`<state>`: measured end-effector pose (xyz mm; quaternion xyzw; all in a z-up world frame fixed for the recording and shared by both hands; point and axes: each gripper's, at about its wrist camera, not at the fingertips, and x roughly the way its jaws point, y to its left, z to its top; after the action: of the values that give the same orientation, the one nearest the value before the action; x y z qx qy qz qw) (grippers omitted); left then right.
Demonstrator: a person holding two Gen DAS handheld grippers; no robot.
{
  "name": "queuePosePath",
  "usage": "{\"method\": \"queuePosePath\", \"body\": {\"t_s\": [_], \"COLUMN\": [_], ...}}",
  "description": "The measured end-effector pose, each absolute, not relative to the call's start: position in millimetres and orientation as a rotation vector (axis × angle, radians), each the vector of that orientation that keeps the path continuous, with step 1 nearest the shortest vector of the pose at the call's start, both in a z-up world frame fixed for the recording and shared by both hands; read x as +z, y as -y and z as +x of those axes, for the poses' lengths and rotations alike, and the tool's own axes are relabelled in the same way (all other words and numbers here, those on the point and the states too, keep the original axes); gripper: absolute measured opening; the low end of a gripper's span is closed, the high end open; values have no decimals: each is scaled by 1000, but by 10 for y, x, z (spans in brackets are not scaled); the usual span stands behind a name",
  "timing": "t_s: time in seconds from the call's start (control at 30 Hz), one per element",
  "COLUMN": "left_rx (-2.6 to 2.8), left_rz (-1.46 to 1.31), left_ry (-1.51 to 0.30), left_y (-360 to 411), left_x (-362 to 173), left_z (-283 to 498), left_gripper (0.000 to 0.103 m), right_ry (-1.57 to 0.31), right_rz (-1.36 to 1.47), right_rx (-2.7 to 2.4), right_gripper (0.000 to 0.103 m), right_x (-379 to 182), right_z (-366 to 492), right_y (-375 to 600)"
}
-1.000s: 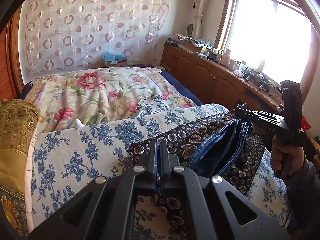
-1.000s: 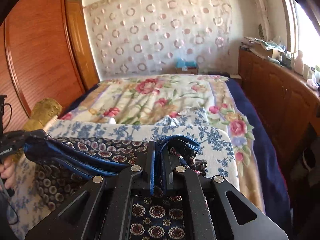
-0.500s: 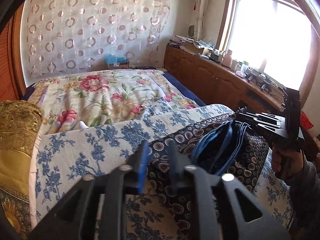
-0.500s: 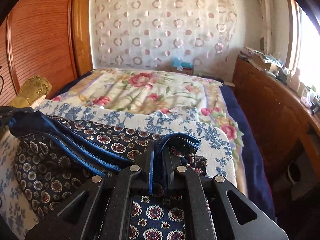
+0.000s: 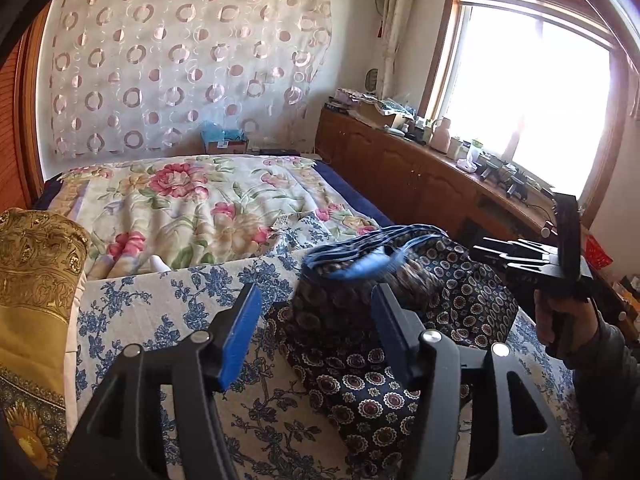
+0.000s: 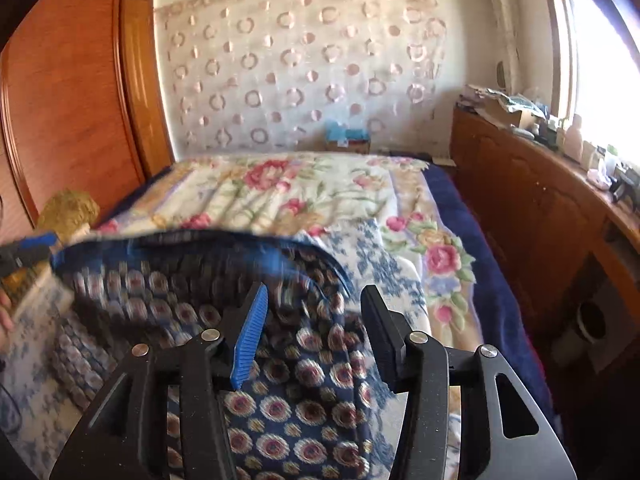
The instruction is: Fold small clothes
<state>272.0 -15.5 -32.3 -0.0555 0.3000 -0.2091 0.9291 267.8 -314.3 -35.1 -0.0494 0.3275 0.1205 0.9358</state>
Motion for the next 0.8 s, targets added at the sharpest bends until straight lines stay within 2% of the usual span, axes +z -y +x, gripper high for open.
{"method": "queuePosePath", "body": {"t_s": [0.23,0.3,0.33,0.37,0.47,0.57,0.8], "left_rx": [-424,-426,-426,-426,-417,-393,-354], "left_rz": [-107,-99,-94,-90,-85,-88,-91], "left_ry": [-667,-678,-686,-690,-703,-712,-741], "left_y": [205,232,253,266,292,285,253], "left_x": [-474,-512,-531,-542,-599,-639,-733], "left_z": [2785,2798,2810,2815,2834,2848,2904], "left_gripper": [56,56,56,56,56,56,56], "right_ry": [-759,-771,-785,-791,-766,-704,-720], "right_rz": [-173,-158,-144,-143,-151,-183,-168], "right_rx": [245,274,306,316,313,234,205], "right_gripper": [49,34,13,7,2,2,2], "right_x": [-544,-578,-597,-604,-618,-568,-592], "right_z": [2924,2962,2989,3012,3002,2966,2996], "right_y": [3092,3099,3095,3089,3060,3070,3144]}}
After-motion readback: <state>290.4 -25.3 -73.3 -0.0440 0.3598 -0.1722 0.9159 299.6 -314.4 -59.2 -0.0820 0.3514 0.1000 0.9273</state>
